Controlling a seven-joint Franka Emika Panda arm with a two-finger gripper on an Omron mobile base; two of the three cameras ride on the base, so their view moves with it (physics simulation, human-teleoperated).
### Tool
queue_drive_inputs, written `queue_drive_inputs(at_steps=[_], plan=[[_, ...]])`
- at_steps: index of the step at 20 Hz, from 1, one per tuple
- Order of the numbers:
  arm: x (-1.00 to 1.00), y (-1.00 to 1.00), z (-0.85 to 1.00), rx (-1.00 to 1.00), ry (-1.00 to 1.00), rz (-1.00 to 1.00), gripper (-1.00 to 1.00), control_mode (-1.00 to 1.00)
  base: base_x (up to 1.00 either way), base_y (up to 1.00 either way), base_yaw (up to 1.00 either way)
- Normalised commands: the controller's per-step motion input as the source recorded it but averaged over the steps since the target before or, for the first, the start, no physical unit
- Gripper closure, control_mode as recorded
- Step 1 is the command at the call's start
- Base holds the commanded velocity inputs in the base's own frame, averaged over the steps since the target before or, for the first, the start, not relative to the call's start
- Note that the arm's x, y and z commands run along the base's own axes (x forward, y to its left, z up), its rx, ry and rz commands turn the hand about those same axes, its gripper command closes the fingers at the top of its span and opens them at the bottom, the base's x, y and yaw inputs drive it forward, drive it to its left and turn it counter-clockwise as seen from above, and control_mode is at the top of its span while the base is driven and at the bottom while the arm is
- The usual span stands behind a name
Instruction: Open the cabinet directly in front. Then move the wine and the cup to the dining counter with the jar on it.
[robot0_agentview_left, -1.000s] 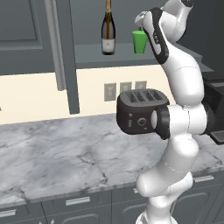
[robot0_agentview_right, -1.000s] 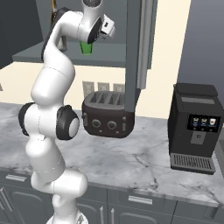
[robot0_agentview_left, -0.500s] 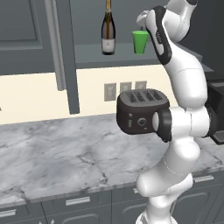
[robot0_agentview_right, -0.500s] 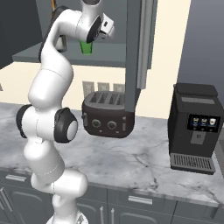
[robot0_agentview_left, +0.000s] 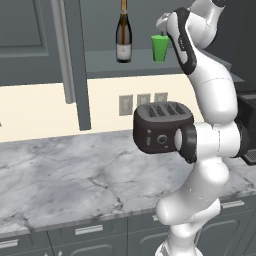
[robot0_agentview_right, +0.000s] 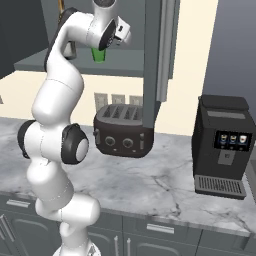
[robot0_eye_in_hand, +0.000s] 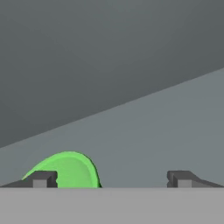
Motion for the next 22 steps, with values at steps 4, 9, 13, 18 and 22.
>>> queue_drive_inputs(at_steps=[4,9,13,18,22], plan=[[-0.06,0.00,-0.16,-0.01,0.00,0.00,-1.00,-1.00,0.00,0.00,0.00],[-0.04,0.00,-0.26,-0.04,0.02,0.00,-1.00,-1.00,0.00,0.00,0.00],[0.00,0.01,-0.26,-0.05,0.02,0.00,-1.00,-1.00,0.00,0.00,0.00],[0.00,0.15,-0.36,-0.09,0.05,0.00,1.00,-1.00,0.00,0.00,0.00],[0.00,0.01,-0.04,0.00,0.00,0.00,1.00,-1.00,0.00,0.00,0.00]])
